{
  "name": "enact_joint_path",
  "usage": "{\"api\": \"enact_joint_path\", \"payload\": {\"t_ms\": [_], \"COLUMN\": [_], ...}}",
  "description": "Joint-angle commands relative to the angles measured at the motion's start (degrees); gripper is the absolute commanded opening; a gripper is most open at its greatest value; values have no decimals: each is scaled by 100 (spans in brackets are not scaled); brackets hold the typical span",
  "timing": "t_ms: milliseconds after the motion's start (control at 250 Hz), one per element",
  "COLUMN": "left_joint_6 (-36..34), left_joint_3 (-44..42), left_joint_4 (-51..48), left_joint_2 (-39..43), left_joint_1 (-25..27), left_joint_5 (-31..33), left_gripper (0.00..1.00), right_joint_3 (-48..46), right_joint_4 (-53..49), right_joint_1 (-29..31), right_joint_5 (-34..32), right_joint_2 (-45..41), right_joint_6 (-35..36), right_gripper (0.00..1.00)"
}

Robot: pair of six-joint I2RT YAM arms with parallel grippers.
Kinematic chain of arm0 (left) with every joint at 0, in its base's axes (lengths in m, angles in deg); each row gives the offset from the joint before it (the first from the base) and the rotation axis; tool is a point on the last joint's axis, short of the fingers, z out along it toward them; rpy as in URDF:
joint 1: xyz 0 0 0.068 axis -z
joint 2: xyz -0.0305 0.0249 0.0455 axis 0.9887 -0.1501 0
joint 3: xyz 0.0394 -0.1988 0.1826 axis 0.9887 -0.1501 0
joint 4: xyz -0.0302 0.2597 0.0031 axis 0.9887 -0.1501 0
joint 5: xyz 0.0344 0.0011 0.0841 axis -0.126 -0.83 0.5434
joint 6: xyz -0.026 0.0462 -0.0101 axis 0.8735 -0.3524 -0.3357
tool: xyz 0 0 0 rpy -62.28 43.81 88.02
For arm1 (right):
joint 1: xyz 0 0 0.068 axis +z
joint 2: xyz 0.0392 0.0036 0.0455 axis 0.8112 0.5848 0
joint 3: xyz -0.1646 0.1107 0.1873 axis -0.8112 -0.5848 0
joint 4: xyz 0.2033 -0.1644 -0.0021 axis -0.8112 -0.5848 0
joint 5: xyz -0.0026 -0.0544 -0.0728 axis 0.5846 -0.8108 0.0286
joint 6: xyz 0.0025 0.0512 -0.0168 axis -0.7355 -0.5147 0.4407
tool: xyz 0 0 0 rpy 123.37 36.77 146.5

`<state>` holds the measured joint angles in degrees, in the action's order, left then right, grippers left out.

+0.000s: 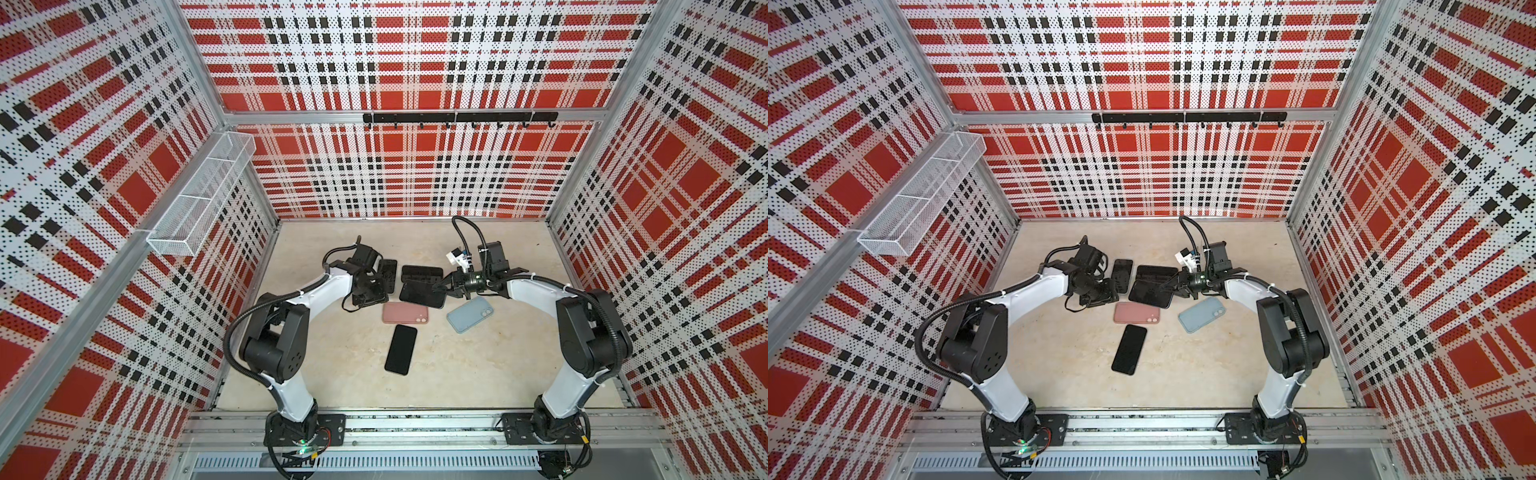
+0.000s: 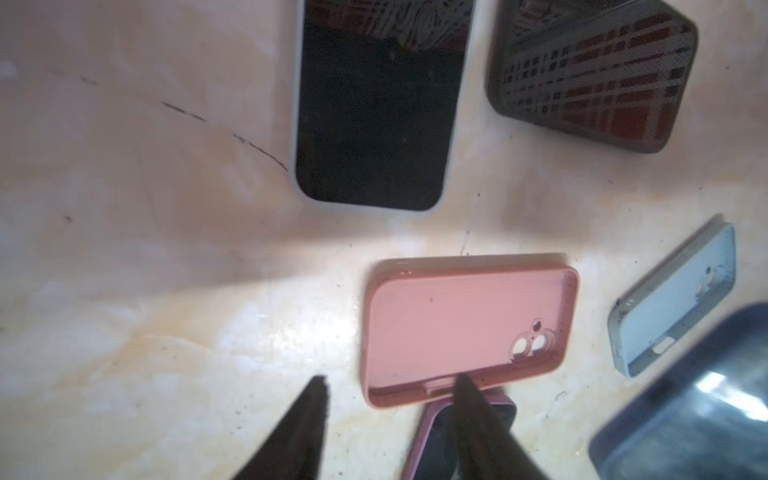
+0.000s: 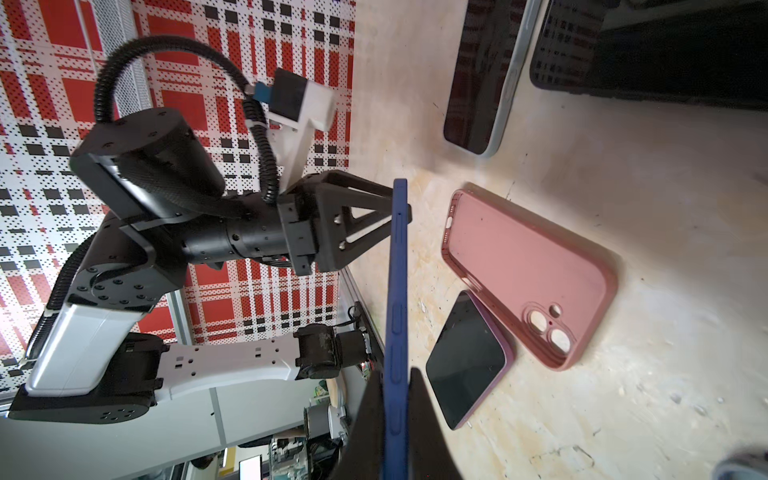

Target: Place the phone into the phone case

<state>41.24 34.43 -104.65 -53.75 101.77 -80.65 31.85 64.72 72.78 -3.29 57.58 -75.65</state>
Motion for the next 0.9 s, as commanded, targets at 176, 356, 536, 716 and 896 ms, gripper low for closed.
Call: {"api": "enact_joint_path", "payload": {"t_ms": [176, 356, 536, 716, 896], "left_joint_6": [767, 1291, 1591, 1771, 1841], "left_joint_3": [-1108, -1629, -1869, -1920, -1918], "left_joint_4": [1467, 2390, 2943, 3232, 3277], "left_joint_2": [652, 407, 210, 3, -74], "left_joint_1": [-398, -345, -113, 22, 104], "left_joint_5": [-1233, -1505, -1553, -1536, -1498], "left_gripper": [77, 77, 77, 77, 77], "right_joint_3": [979, 1447, 1835, 1946, 1990], "right_joint_4": [-1103, -1508, -2062, -2152, -2293], "right_joint_1": [309, 393, 469, 481, 516], "right_joint_5": [117, 152, 176, 167, 51], "right_joint_2": [756, 1263, 1601, 1840, 2048], "right_joint_6": [919, 1138, 1431, 1465, 1562], "right_gripper": [0, 0, 0, 0, 0]}}
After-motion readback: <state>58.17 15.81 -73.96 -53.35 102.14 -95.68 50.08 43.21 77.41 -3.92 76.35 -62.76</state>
